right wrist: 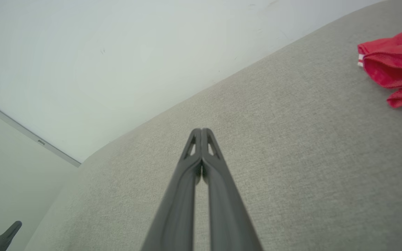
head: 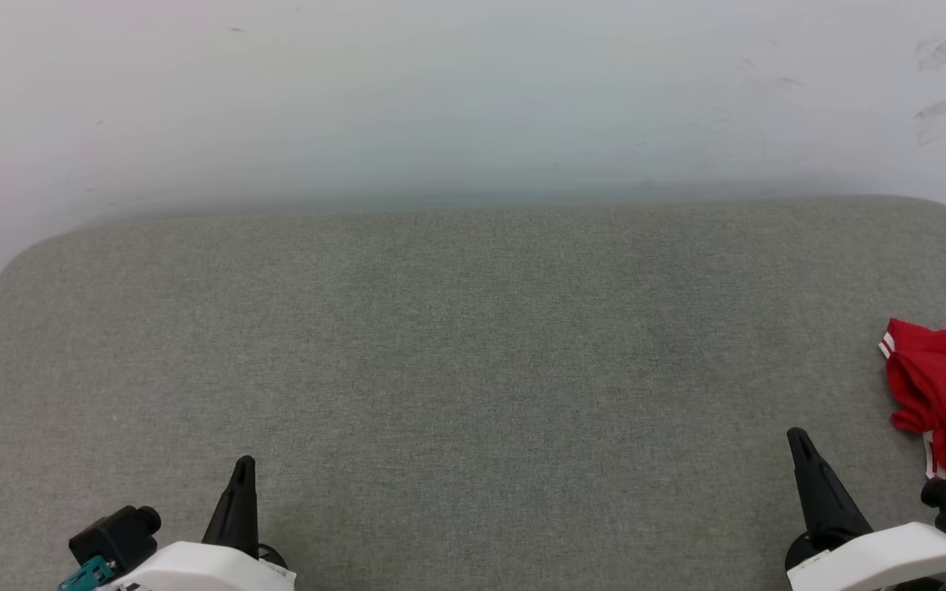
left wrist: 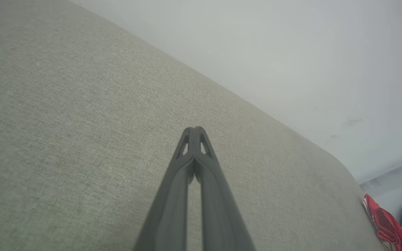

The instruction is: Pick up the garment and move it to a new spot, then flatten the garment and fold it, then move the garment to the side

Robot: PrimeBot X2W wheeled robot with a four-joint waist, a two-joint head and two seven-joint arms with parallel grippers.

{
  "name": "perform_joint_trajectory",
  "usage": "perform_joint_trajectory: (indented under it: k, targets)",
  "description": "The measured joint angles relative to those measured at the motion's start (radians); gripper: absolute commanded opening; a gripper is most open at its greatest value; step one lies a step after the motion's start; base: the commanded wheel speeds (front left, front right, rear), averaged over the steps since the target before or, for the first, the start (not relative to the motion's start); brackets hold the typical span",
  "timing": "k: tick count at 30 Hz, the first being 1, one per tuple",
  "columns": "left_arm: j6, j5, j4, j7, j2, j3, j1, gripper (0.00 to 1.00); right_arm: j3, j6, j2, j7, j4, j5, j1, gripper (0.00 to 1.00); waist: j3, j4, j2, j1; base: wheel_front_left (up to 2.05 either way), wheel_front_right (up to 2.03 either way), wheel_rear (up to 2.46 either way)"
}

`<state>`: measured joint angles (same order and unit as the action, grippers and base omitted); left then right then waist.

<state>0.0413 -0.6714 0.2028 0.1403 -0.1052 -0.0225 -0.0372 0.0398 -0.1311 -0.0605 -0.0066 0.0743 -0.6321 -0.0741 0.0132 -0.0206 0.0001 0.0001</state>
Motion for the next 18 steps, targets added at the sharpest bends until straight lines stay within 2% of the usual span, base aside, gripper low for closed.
perform_joint_trajectory:
  k: [18]
  targets:
    - [0.021,-0.238,0.012,-0.066,0.016,0.034,0.033,0.0,0.007,0.0,-0.005,0.02,0.043,-0.258,0.042,0.0,-0.003,0.004,0.0,0.0,0.0,0.0,0.0]
